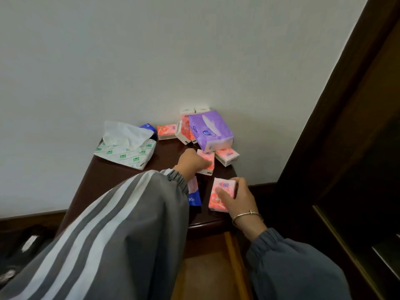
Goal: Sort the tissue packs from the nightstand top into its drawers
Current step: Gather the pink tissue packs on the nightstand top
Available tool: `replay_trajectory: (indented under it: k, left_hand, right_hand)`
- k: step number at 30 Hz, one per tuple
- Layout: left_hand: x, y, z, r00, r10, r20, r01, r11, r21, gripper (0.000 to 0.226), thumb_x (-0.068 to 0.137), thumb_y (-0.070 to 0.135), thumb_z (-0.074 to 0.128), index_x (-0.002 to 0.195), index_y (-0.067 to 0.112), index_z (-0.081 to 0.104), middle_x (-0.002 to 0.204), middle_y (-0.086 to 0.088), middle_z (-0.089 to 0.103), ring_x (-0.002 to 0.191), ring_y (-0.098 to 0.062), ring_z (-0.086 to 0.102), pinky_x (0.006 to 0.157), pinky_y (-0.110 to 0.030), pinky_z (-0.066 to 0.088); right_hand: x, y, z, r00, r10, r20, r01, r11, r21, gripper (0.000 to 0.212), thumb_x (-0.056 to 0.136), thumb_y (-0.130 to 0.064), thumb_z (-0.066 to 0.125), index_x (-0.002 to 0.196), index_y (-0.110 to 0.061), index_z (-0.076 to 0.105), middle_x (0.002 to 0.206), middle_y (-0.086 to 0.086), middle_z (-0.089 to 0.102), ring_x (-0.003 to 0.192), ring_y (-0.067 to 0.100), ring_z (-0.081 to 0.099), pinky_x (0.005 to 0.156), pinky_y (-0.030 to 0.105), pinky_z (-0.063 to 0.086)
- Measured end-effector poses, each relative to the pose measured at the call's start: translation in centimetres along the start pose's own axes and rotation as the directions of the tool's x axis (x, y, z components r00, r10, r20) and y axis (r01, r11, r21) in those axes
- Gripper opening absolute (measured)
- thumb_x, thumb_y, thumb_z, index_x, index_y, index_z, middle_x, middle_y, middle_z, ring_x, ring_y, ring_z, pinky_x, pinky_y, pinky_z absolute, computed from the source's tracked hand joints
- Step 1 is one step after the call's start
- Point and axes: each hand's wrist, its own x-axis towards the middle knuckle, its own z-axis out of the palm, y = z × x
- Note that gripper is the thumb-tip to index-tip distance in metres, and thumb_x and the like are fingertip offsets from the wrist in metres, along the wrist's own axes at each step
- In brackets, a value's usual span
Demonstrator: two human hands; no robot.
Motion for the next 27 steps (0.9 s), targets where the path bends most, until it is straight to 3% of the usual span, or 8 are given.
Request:
replay_trajectory:
  k: [4, 8, 13, 15, 19, 22, 25, 27]
  left_hand:
    - [-0.8, 1.2, -2.0, 0.993, -0.098, 0.071, 0.1, 0.994, -0.033, 0.051, 0.079, 0.005, 0.073, 0.124, -0.005, 0.051, 0.122, -0.02, 0.062, 0.109, -0.032, 0.063, 0.093, -0.04, 0.052]
    - [-3.6, -0.4, -6.0, 0.995, -0.094, 0.03, 0.098, 0.984, -0.151, 0.043, 0.084, 0.005, 0.065, 0.124, -0.003, 0.052, 0.114, -0.021, 0.065, 0.097, -0.03, 0.066, 0.065, -0.031, 0.052]
    - [-8.0, -3.4, -6.8, 0.985, 0.137, 0.108, -0.055, 0.831, -0.554, 0.029, 0.089, 0.005, 0.056, 0.118, 0.005, 0.056, 0.111, -0.02, 0.067, 0.092, -0.026, 0.068, 0.082, -0.039, 0.055]
    - [-9.8, -3.5, -6.2, 0.951, 0.238, 0.198, -0.024, 0.693, -0.72, 0.025, 0.095, 0.018, 0.054, 0.117, 0.009, 0.062, 0.114, -0.017, 0.068, 0.1, -0.026, 0.065, 0.09, -0.042, 0.051]
    - [-11.5, -3.8, -6.8, 0.905, 0.309, 0.294, 0.078, 0.558, -0.826, 0.04, 0.085, 0.053, 0.056, 0.108, 0.023, 0.067, 0.102, -0.002, 0.071, 0.089, -0.014, 0.068, 0.083, -0.034, 0.053]
    - [-11.9, -5.0, -7.5, 0.872, 0.329, 0.362, 0.141, 0.54, -0.83, 0.05, 0.074, 0.043, 0.069, 0.116, 0.016, 0.061, 0.102, -0.009, 0.068, 0.089, -0.02, 0.068, 0.09, -0.041, 0.054]
    - [-11.4, -6.9, -8.4, 0.864, 0.331, 0.378, 0.177, 0.503, -0.846, 0.047, 0.079, 0.024, 0.07, 0.122, 0.011, 0.057, 0.107, -0.014, 0.069, 0.095, -0.025, 0.068, 0.092, -0.042, 0.054]
    - [-10.7, -8.4, -9.5, 0.912, 0.28, 0.299, 0.138, 0.477, -0.868, 0.044, 0.083, 0.016, 0.066, 0.125, 0.007, 0.053, 0.107, -0.016, 0.07, 0.094, -0.026, 0.071, 0.082, -0.038, 0.058]
  right_hand:
    - [0.0, 0.1, -0.1, 1.0, 0.006, -0.019, -0.005, 0.999, 0.047, 0.035, 0.08, -0.025, 0.072, 0.103, -0.017, 0.047, 0.095, 0.001, 0.063, 0.084, 0.017, 0.063, 0.073, 0.031, 0.052]
    - [-0.7, -0.4, -0.1, 0.998, 0.048, -0.045, -0.041, 0.988, 0.149, 0.032, 0.081, -0.022, 0.071, 0.104, -0.017, 0.05, 0.101, 0.006, 0.064, 0.09, 0.022, 0.065, 0.081, 0.041, 0.055]
    - [-1.2, -5.5, 1.2, 0.995, -0.063, -0.073, 0.09, 0.883, 0.461, 0.014, 0.085, -0.012, 0.066, 0.093, -0.021, 0.058, 0.095, 0.004, 0.068, 0.078, 0.007, 0.066, 0.067, 0.022, 0.055]
    - [-1.0, -8.0, 2.3, 0.984, -0.162, -0.071, 0.177, 0.872, 0.456, 0.011, 0.086, -0.014, 0.064, 0.088, -0.023, 0.057, 0.087, -0.005, 0.066, 0.075, 0.004, 0.064, 0.066, 0.021, 0.054]
    - [-1.1, -10.0, 4.4, 0.977, -0.211, 0.028, 0.193, 0.931, 0.31, 0.007, 0.093, -0.032, 0.052, 0.095, -0.027, 0.057, 0.091, -0.007, 0.065, 0.082, 0.005, 0.063, 0.073, 0.021, 0.051]
    - [-1.5, -10.4, 5.9, 0.967, -0.194, 0.165, 0.138, 0.943, 0.304, 0.028, 0.097, -0.035, 0.043, 0.116, -0.024, 0.06, 0.106, -0.003, 0.066, 0.095, 0.01, 0.065, 0.083, 0.025, 0.052]
    - [-1.5, -11.6, 6.7, 0.955, -0.076, 0.287, -0.03, 0.937, 0.347, 0.045, 0.097, -0.049, 0.034, 0.12, -0.024, 0.063, 0.105, -0.002, 0.07, 0.085, 0.006, 0.07, 0.066, 0.019, 0.054]
    - [-0.8, -12.1, 6.7, 0.926, -0.133, 0.353, 0.072, 0.981, 0.179, 0.046, 0.097, -0.051, 0.03, 0.124, -0.029, 0.06, 0.121, -0.009, 0.062, 0.104, 0.003, 0.06, 0.08, 0.012, 0.045]
